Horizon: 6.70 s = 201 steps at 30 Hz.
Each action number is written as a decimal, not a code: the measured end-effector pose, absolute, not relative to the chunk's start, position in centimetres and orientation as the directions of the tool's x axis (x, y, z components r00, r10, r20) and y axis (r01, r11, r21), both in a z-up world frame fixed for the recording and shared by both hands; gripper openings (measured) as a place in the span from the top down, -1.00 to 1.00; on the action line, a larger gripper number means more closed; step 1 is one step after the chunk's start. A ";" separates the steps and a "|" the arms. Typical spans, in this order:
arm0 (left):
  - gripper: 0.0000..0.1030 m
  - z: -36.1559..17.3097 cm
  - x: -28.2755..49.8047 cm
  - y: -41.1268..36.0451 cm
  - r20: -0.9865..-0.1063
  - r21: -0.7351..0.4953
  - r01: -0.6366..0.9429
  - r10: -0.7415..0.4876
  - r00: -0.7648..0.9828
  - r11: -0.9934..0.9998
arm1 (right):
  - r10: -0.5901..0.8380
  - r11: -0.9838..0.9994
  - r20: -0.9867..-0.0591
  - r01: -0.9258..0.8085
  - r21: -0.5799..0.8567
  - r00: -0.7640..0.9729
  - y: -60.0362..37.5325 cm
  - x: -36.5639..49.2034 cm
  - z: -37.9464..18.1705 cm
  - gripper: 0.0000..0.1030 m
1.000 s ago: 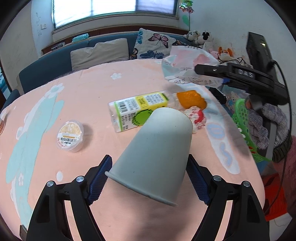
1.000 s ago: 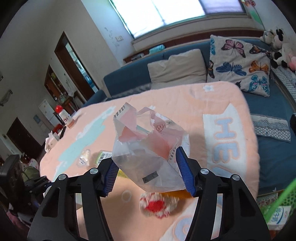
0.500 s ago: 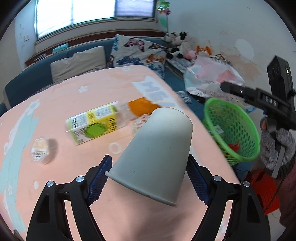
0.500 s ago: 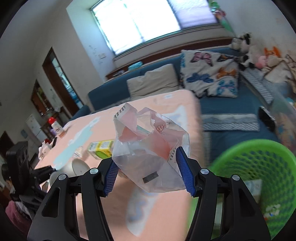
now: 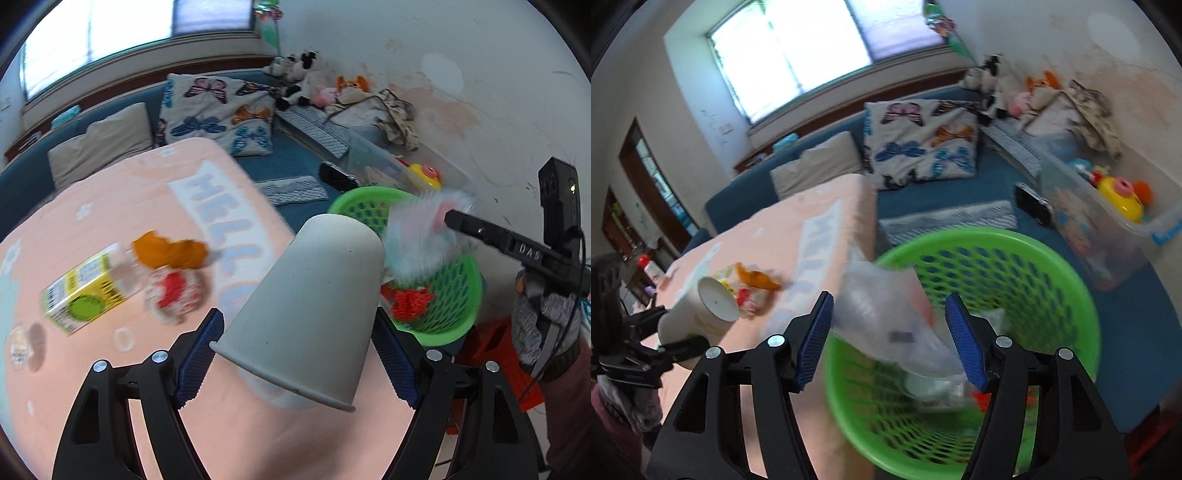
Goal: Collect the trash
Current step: 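Carry both items over the green basket and open both tools to drop them, then move both open tools back toward the juice bottle and wrapper ball, then grasp the red-and-white wrapper ball with the right tool while the left tool grasps the yellow-label juice bottle, then carry both items to the green basket and open the right tool over it, then hold the juice bottle over the green basket with the left tool and open it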
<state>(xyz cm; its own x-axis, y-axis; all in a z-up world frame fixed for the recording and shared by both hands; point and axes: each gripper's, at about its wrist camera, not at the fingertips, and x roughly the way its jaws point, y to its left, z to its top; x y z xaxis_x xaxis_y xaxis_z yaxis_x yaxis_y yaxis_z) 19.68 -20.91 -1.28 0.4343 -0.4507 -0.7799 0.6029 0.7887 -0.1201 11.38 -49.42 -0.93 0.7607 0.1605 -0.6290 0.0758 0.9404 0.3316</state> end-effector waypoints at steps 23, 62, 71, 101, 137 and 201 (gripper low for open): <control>-0.72 -4.2 20.0 -31.7 -0.822 -0.129 0.671 -0.457 0.339 0.730 | 0.133 0.916 -0.588 0.128 0.381 0.798 -53.5 5.0 -0.6 -0.51; -0.53 -0.5 27.4 -2.9 -0.780 0.025 0.304 -0.172 0.602 0.952 | 0.448 0.890 -0.662 -0.224 0.398 0.601 -30.7 19.6 -1.6 -0.53; -0.53 -1.4 29.0 -1.3 -0.783 0.020 0.310 -0.179 0.596 0.950 | 0.457 0.882 -0.694 -0.185 0.433 0.557 -26.8 22.9 -4.1 -0.53; -0.74 -4.1 34.2 -5.9 -0.818 0.159 0.622 -0.250 0.518 0.767 | 0.475 0.866 -0.728 -0.119 0.485 0.495 -26.8 25.3 -6.5 -0.03; 0.13 -5.3 30.6 -8.2 -0.860 0.098 0.469 -0.163 0.484 0.878 | 0.319 0.931 -0.717 -0.066 0.358 0.620 -36.4 16.6 -2.3 -0.03; -0.33 -3.0 21.1 -36.0 -0.756 -0.249 0.689 -0.581 0.300 0.680 | -0.046 0.923 -0.710 0.301 0.239 0.703 -54.6 4.6 -3.1 -0.45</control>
<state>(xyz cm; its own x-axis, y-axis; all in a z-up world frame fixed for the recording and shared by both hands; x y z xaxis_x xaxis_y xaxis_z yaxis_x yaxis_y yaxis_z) 21.08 -36.02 -3.01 0.3004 -0.5813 -0.7562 0.6891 0.6805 -0.2492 4.56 -54.63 -3.14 0.7030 -0.0456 -0.7097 0.3014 0.9230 0.2392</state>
